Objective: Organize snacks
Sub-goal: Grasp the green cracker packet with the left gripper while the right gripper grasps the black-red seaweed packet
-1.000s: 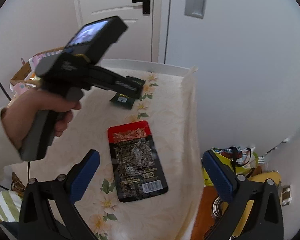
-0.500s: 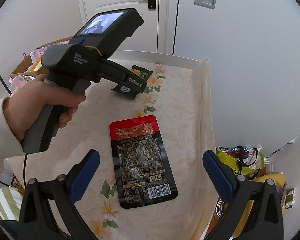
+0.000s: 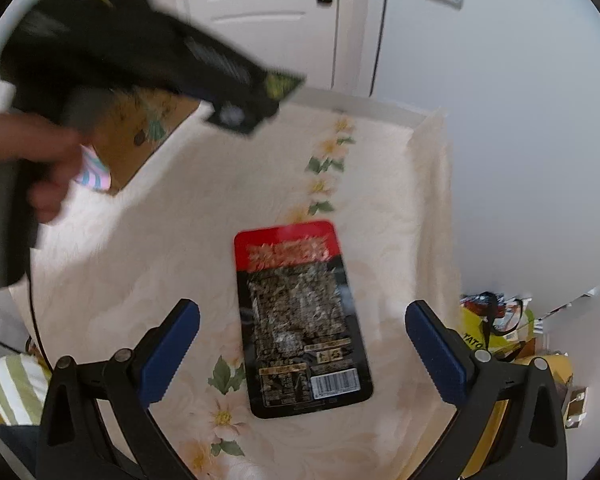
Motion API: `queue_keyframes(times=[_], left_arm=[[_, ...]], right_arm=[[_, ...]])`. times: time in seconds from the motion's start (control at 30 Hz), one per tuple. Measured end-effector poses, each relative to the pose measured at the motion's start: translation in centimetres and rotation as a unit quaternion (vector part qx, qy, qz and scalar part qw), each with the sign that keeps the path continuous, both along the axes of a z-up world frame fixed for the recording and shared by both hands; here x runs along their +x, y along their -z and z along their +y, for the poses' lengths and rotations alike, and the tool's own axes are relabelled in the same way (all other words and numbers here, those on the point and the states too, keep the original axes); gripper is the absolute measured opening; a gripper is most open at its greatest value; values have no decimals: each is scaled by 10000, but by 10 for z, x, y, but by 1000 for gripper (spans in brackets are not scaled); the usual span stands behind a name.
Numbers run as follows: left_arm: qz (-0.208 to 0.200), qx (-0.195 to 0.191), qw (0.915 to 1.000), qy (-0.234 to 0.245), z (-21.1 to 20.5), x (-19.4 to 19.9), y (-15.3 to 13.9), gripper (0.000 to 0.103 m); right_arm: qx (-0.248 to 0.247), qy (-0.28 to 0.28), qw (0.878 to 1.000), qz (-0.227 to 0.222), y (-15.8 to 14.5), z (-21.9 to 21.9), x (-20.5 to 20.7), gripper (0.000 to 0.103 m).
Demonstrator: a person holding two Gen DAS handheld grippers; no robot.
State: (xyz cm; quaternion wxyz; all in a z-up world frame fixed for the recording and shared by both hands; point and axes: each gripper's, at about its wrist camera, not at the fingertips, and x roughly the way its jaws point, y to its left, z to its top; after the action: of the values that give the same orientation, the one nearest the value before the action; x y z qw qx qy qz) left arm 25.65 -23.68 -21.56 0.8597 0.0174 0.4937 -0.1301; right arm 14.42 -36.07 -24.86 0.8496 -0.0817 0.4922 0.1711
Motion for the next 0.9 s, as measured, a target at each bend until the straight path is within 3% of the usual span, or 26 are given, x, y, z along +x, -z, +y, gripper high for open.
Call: queue_keyframes(times=[0.3,0.37,0.43,0.77,0.87,0.9], left_arm=[[-144,-208,9996,-82,26,-18,-29,42],[-168,-250,9995,-91,30,-20,-31,42],[-179,-289,9994,-85,30,-19,-32,42],[-263,-399,9988,-104,35,-25,-40,42],[-314,-401,9986,-105,35,-26,-43,42],[-326,-407,9986,-109,35,-26,-43,42]], right_arm=[[-250,-266,9984,425,37,10,17,84],[-192,-285,9987,370,37,8,17,83],[-178,-336,9987,335,36,8,17,76],[-101,-271,9992,259,32,2,11,73],[140,-258,9995,144,21,1,7,28],[125,-279,9992,241,22,3,9,3]])
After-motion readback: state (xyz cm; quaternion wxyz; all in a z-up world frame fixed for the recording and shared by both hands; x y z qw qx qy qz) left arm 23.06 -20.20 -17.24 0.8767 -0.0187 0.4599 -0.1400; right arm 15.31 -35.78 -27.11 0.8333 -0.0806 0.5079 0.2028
